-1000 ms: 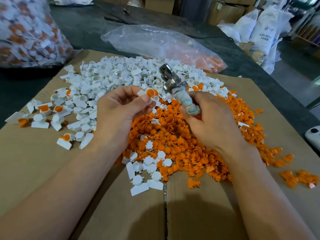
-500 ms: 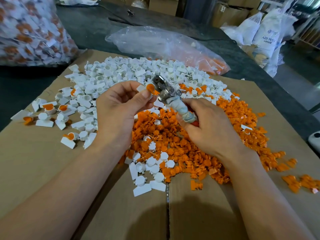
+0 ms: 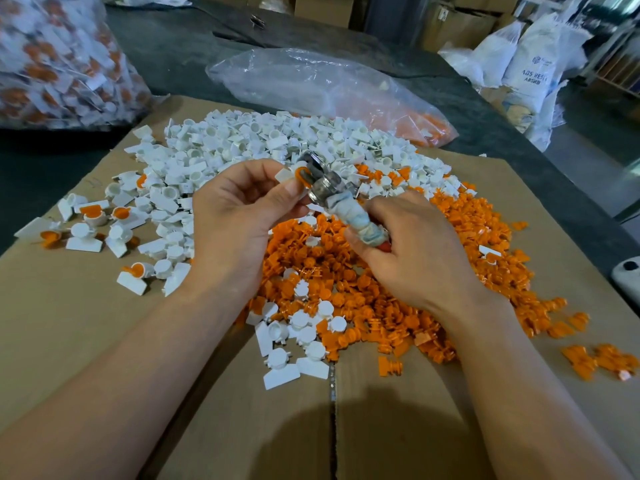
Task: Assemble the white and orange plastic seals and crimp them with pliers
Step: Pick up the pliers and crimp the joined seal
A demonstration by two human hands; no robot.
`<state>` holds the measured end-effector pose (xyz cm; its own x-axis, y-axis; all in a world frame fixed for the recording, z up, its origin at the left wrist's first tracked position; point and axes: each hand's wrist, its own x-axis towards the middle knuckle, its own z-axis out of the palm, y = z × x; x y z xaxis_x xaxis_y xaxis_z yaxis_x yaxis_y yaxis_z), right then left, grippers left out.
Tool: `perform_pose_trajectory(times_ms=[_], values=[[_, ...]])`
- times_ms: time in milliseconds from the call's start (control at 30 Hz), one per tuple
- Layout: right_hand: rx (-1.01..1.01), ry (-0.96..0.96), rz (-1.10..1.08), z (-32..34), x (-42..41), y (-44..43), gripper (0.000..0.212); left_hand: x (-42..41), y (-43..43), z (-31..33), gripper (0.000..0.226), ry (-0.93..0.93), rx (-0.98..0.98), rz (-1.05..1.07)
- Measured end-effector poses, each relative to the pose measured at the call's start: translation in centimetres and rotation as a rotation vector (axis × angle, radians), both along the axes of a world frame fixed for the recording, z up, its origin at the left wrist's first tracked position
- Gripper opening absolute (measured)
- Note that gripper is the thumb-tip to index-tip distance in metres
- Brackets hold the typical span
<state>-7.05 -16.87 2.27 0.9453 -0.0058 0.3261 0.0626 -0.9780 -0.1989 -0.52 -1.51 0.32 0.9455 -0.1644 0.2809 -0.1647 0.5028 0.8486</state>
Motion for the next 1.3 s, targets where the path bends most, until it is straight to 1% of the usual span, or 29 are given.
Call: perform_pose_trajectory(times_ms=[100,333,467,567,900,1100,1233,1300], values=[[0.025,0.027,-0.001,-0.06,-0.04,0.21,0.021,-0.01,-0.01,0.02,0.010,0.003,0.001,0.000],[0.159,0.101,0.035,0.04,-0.10,0.38,0.023,-0.06,-0.04,0.03,0.009,0.003,0.031,0.022],[0.188,0.116,0.040,-0.01,-0.02,0.53,0.024,0.12,-0.02,-0.10,0.019,0.003,0.057,0.034],[0.189,0.125,0.044,-0.09,0.02,0.60,0.021,0.18,0.04,-0.13,0.021,0.009,0.072,0.042],[0.151,0.142,0.045,-0.38,0.25,0.72,0.014,0.18,0.10,-0.18,0.020,0.047,0.083,0.050],[0.130,0.134,0.041,-0.48,0.28,0.86,0.020,0.14,0.13,-0.15,0.019,0.060,0.090,0.058],[0.123,0.098,0.052,-0.53,0.04,0.89,0.021,-0.19,0.28,0.17,0.011,0.062,0.069,0.053],[0.135,0.097,0.046,-0.67,0.14,0.90,0.018,-0.16,0.30,0.28,0.010,0.068,0.064,0.052]])
